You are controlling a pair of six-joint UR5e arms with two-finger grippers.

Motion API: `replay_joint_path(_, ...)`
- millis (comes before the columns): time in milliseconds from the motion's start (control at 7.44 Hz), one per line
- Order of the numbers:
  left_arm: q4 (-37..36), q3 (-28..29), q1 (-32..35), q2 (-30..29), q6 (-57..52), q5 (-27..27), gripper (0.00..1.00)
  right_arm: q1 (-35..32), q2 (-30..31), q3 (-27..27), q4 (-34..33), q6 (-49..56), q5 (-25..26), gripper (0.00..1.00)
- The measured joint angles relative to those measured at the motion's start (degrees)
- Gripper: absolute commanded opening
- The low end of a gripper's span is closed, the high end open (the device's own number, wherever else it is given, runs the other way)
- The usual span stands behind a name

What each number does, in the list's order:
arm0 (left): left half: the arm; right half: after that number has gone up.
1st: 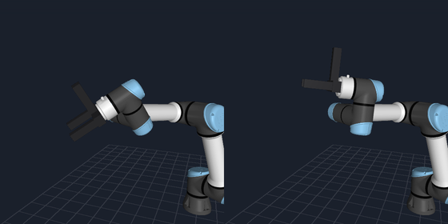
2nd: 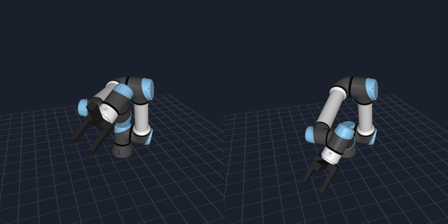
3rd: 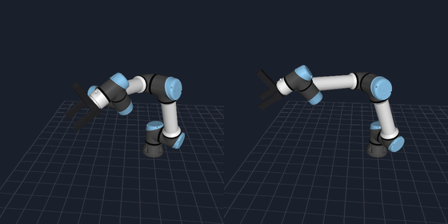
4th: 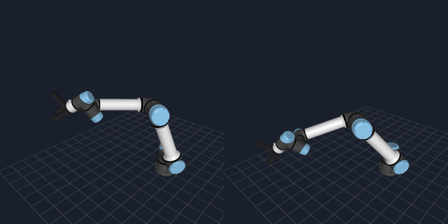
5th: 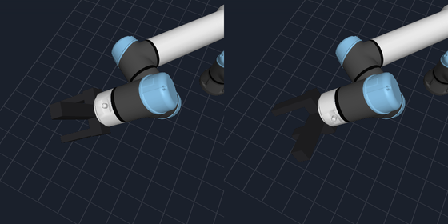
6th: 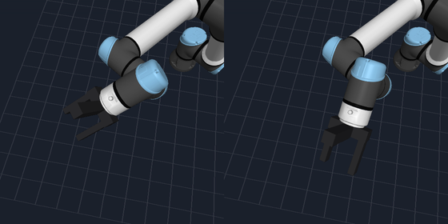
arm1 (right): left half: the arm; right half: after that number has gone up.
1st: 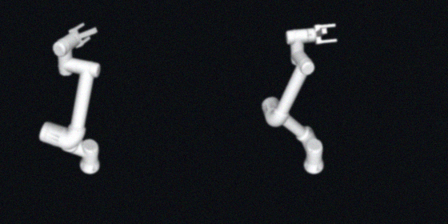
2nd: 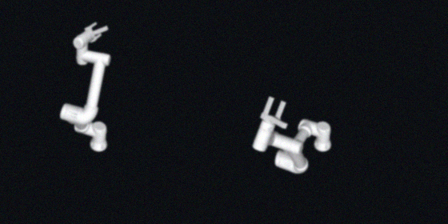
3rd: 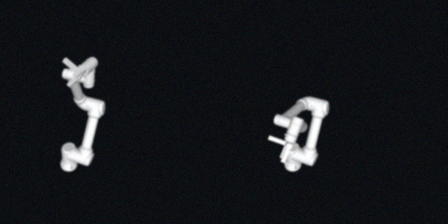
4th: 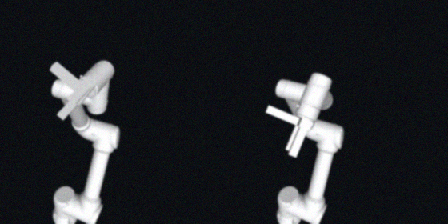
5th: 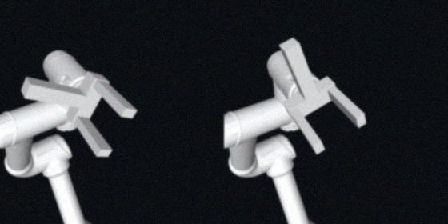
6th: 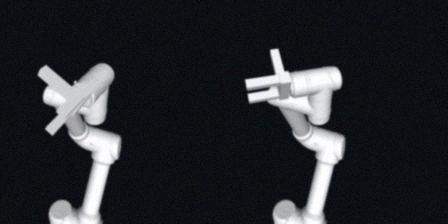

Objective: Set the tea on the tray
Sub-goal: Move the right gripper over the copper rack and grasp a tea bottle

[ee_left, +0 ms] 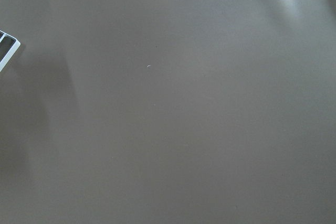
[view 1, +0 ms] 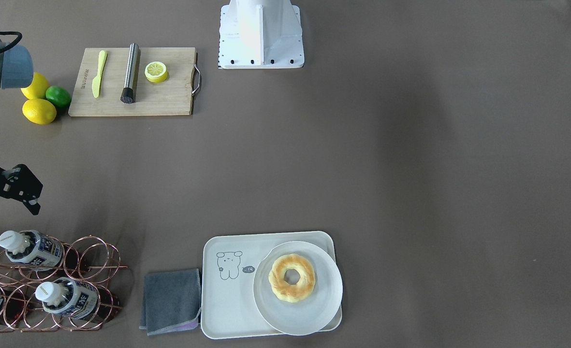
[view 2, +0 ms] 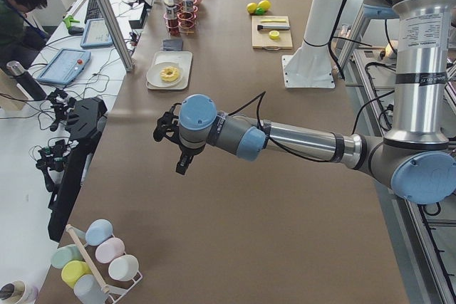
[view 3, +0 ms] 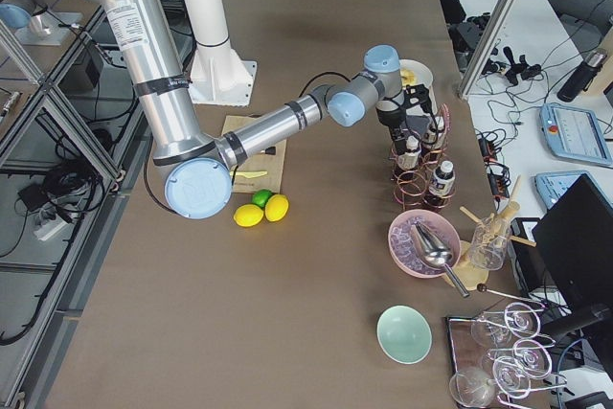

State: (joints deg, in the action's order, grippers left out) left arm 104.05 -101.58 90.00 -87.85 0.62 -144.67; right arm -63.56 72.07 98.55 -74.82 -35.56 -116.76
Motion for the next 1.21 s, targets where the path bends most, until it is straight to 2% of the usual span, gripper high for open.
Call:
replay_joint_path(403, 0.1, 0.0, 0.0, -0.3, 0.0, 0.0, 0.98, 0.7, -0.5, -1.6, 2.7, -1.6, 3.0, 0.75)
replay_joint_path(672, 0.1, 0.0, 0.0, -0.4, 0.0, 0.0, 0.98, 0.8, -2.0, -4.2, 5.7, -4.0, 3.4, 0.71)
replay_joint_path(1209, 0.6, 0.2, 0.0, -0.2, -0.1, 0.0, 0.98, 0.8, -2.6, -4.4, 6.9, -4.8, 3.4, 0.66)
